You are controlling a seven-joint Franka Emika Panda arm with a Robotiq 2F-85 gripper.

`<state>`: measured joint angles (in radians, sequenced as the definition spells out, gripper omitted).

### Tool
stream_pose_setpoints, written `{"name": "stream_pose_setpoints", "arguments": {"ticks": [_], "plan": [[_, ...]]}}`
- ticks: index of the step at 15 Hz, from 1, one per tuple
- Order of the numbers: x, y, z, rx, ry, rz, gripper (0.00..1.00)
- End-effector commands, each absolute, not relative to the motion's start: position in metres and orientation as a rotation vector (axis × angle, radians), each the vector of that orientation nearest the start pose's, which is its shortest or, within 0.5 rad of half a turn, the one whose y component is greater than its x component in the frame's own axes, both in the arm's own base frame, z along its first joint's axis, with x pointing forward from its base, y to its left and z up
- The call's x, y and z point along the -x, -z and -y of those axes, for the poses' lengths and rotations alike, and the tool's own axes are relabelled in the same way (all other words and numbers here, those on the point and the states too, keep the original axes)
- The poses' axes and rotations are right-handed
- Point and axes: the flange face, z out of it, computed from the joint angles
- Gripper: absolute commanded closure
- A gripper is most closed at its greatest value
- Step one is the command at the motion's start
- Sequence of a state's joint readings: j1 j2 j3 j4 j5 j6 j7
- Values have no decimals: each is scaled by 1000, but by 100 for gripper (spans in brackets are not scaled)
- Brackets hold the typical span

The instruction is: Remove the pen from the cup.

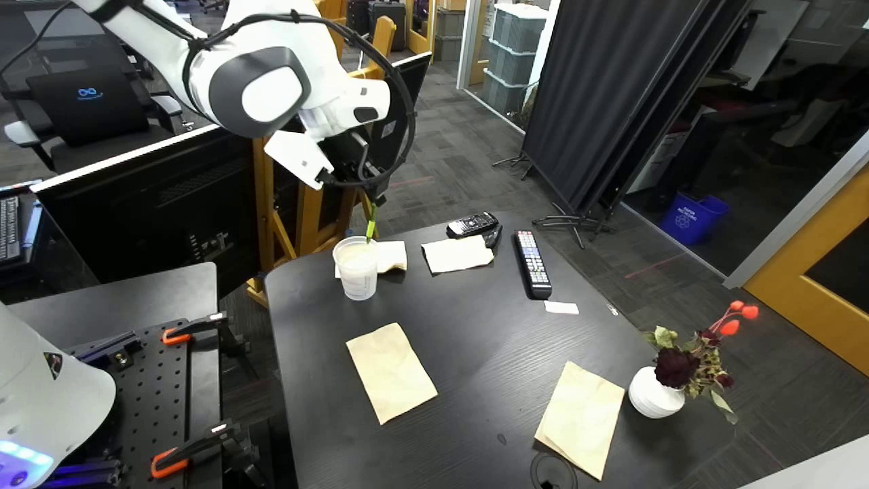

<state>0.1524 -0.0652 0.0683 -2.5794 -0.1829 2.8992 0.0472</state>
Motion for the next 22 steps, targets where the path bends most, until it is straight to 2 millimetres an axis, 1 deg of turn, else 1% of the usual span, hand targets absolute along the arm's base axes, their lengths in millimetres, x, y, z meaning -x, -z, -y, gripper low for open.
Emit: {"name": "stream_pose_setpoints", "arguments": {"ticks": [1, 3, 4, 6, 8, 11, 15, 19, 22], "plan": [[-447, -363, -96, 3064, 720, 442, 96], [-445, -377, -80, 3084, 753, 387, 96], [-444, -380, -70, 3094, 757, 361, 96], [-444, -379, -49, 3121, 733, 295, 96], [-447, -371, -27, 3144, 696, 228, 96], [-457, -351, 1, 3151, 680, 177, 96], [-478, -318, 28, 3161, 657, 184, 96], [-508, -281, 38, 3180, 573, 272, 96], [-537, -258, 37, 3189, 503, 369, 96]]}}
